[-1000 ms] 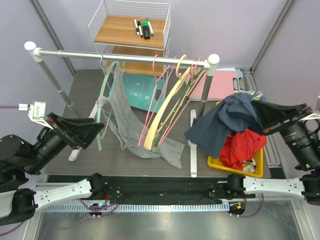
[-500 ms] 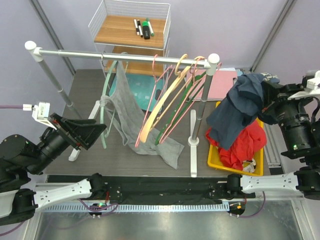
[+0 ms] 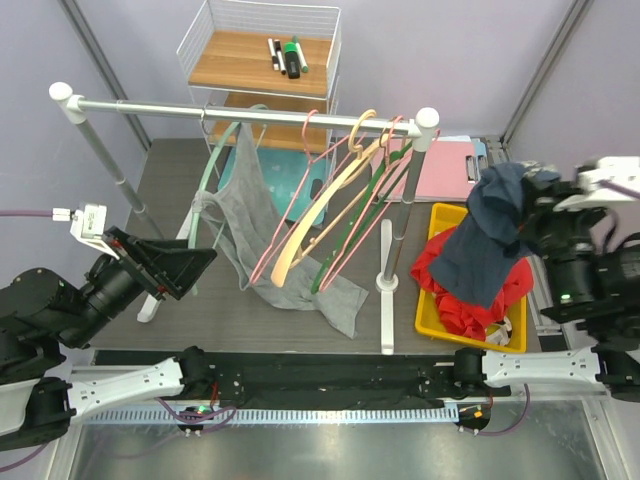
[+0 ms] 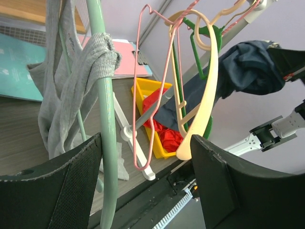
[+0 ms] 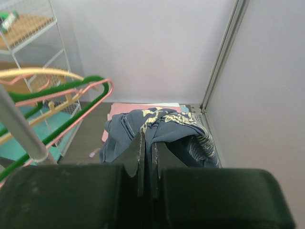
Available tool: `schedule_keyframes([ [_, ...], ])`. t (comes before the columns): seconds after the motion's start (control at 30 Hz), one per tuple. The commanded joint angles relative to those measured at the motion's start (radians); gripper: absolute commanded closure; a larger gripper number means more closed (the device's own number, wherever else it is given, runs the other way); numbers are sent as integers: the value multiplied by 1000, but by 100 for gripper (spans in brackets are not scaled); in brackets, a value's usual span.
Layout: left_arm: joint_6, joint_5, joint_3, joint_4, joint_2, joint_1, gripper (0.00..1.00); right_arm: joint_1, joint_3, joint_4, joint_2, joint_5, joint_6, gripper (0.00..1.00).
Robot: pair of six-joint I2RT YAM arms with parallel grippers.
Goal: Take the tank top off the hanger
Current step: Place the tank top in the bin.
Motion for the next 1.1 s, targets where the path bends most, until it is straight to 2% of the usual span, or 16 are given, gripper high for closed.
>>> schedule_keyframes([
  [0.0, -19, 2, -1, 26, 26, 2, 26, 9, -144, 10, 2, 5, 118, 99],
  [0.1, -20, 8, 5, 26, 34, 2, 26, 9, -187, 39, -32, -6, 135, 99],
  [0.13, -20, 9, 7, 24, 34, 2, 26, 9, -228, 79, -51, 4, 100, 99],
  [0.17, -22, 9, 7, 26, 35, 2, 26, 9, -259, 210, -61, 6, 65, 99],
  [0.2, -22, 9, 5, 29, 35, 2, 26, 9, -285, 240, -65, 3, 48, 99],
  [0.33, -28, 15, -10, 38, 31, 2, 26, -23, -333, 246, 4, 54, 67, 99],
  [0.47, -35, 19, -15, 31, 22, 2, 26, -101, -414, 202, -32, -21, 173, 99],
  [0.53, -34, 14, -6, 23, 20, 2, 26, -167, -416, 99, -9, -49, 266, 99],
  [0.6, -32, 8, -1, 11, 19, 0, 26, -239, -423, -26, 34, -145, 411, 99],
  [0.63, -32, 8, 1, 11, 16, 2, 26, -355, -442, -53, 40, -194, 448, 99],
  [0.67, -35, 6, -1, 11, 11, 2, 26, -412, -451, -80, 42, -256, 524, 99],
  [0.7, -35, 6, -2, 9, 8, 2, 26, -482, -456, -97, 47, -393, 560, 99],
  [0.73, -38, 6, -4, 4, 6, 2, 26, -588, -436, -119, 59, -446, 593, 99],
  [0.87, -45, -6, -7, -16, -9, 2, 26, -801, -396, -208, 139, -630, 724, 99],
  [0.97, -46, -15, -18, -19, -27, 2, 26, -860, -382, -251, 140, -640, 804, 99],
  [1.07, -46, -15, -12, -29, -31, 2, 26, -862, -373, -280, 73, -539, 841, 99],
])
